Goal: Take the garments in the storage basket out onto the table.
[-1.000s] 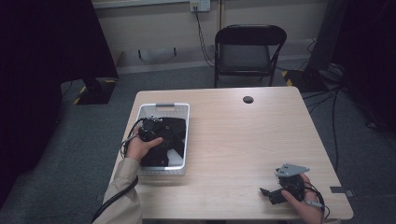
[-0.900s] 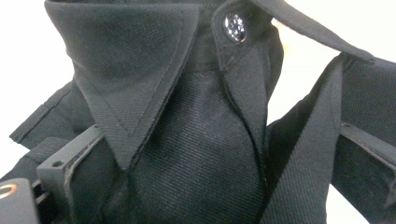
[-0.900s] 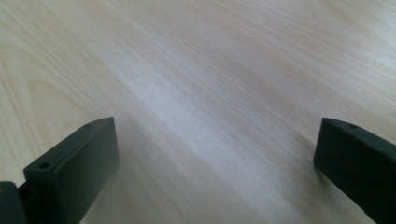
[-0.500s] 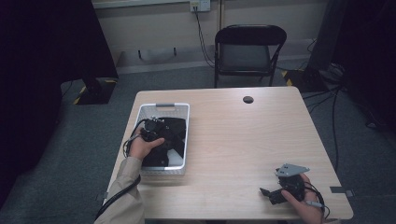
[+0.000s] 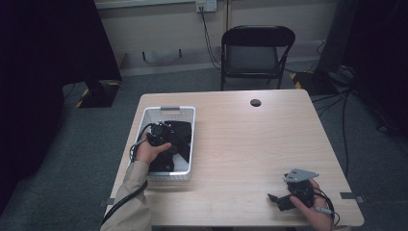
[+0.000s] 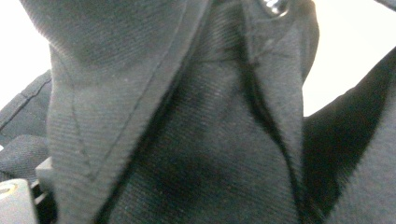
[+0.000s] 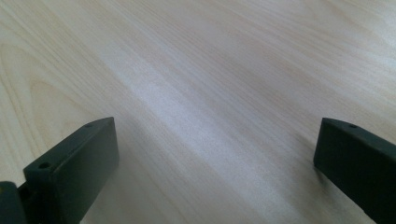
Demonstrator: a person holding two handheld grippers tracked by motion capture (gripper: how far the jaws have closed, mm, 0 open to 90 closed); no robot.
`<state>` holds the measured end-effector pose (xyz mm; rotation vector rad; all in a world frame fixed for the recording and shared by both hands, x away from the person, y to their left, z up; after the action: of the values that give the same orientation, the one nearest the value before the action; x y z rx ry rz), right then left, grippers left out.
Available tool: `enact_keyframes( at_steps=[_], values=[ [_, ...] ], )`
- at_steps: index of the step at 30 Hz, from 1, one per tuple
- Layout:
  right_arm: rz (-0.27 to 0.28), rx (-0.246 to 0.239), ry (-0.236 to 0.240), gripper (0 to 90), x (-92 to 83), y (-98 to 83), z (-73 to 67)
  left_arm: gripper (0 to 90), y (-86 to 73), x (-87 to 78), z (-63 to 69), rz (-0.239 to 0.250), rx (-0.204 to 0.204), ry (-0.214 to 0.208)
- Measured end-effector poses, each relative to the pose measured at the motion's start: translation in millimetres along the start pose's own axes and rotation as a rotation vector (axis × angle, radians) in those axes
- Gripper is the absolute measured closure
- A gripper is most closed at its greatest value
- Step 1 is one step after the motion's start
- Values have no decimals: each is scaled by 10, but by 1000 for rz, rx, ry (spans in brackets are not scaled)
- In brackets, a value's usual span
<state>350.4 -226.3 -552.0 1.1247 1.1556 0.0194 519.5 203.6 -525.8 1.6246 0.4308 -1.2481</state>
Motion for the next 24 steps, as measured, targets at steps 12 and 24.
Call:
enact_keyframes(
  at_steps=[12,24],
  values=[
    [0,0,0,0,0,0,0,452,-26,-30,52,-1,8,45],
    [0,0,0,0,0,0,0,705,30,-280,100,43,-35,32]
  ],
)
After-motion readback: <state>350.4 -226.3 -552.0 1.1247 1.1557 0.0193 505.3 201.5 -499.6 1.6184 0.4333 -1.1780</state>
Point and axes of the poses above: each handheld gripper's, and its own axes: x roughly forward along the jaws, y roughly out of its top, z roughly to its right, the point moved 6 cm from there along x, roughly forward along the jaws, and after that the axes turned 4 degrees about y, right-handed, at the moved point
